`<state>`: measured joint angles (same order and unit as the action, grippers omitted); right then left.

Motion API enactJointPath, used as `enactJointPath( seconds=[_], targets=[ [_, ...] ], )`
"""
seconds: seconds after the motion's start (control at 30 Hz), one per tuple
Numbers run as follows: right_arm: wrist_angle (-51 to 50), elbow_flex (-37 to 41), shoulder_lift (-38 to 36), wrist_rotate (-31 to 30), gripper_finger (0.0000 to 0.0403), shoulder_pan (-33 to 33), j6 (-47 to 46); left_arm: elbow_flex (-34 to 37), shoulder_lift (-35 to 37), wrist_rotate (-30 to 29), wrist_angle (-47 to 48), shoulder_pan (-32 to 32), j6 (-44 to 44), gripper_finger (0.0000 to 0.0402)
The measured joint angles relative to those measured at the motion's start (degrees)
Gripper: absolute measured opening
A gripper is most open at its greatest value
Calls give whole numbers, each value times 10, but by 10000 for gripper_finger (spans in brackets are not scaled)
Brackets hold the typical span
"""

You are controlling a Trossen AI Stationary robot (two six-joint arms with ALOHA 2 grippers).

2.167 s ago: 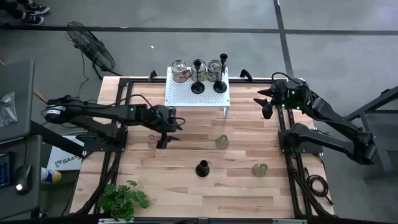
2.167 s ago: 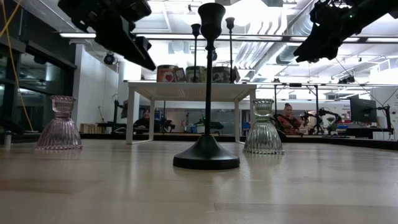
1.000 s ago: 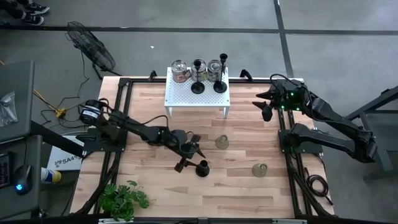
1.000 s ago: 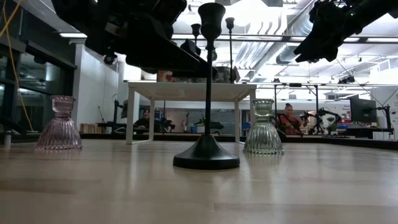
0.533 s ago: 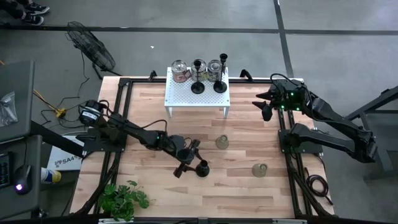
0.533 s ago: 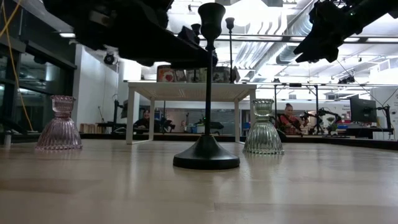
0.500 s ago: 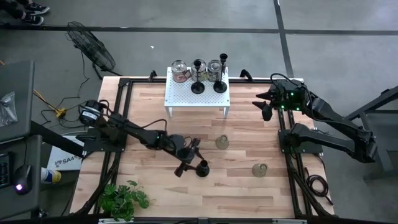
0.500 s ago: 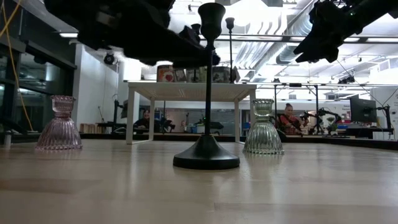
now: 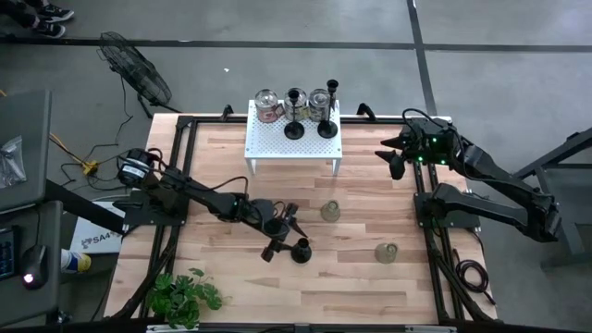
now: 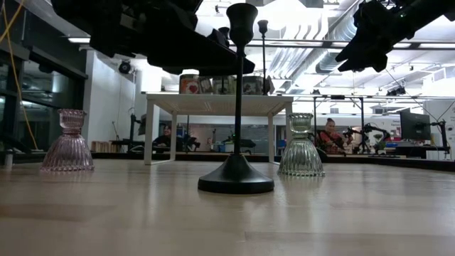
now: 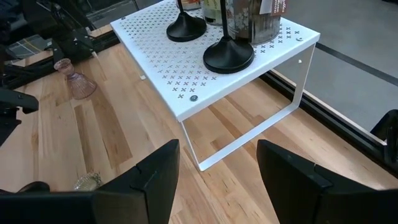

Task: Pick & Place candle stick holders
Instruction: Align the black candle holder on the shelf with the other black candle holders

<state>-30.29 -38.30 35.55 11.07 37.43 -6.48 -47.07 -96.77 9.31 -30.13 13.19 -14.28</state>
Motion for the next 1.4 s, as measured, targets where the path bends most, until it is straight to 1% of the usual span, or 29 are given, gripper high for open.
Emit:
enactJointPath(
  seconds=[0.2,0.33,0.4,0.53,0.7,0.87,1.03,1.17,1.4],
  targets=[
    [0,0,0,0,207,0,-1,0,-15,3,-13,0,8,168],
    [-2,0,0,0,207,0,-8,-2,-35,7,-41,0,13,154],
    [-4,0,0,0,207,0,-8,1,-37,6,-31,0,13,152],
    [-9,0,0,0,207,0,-8,0,-36,6,-44,0,17,152],
    [-13,0,0,0,207,0,-8,0,-36,6,-59,6,44,151],
    [-13,0,0,0,207,0,-8,0,-36,-11,-59,12,84,151],
    [-13,0,0,6,207,0,-9,0,-36,-15,-57,16,86,144],
    [-13,0,0,11,207,0,-9,0,-36,-15,-57,16,88,108],
    [-13,0,0,11,207,0,-9,0,-36,-12,-50,15,91,16]
  ],
)
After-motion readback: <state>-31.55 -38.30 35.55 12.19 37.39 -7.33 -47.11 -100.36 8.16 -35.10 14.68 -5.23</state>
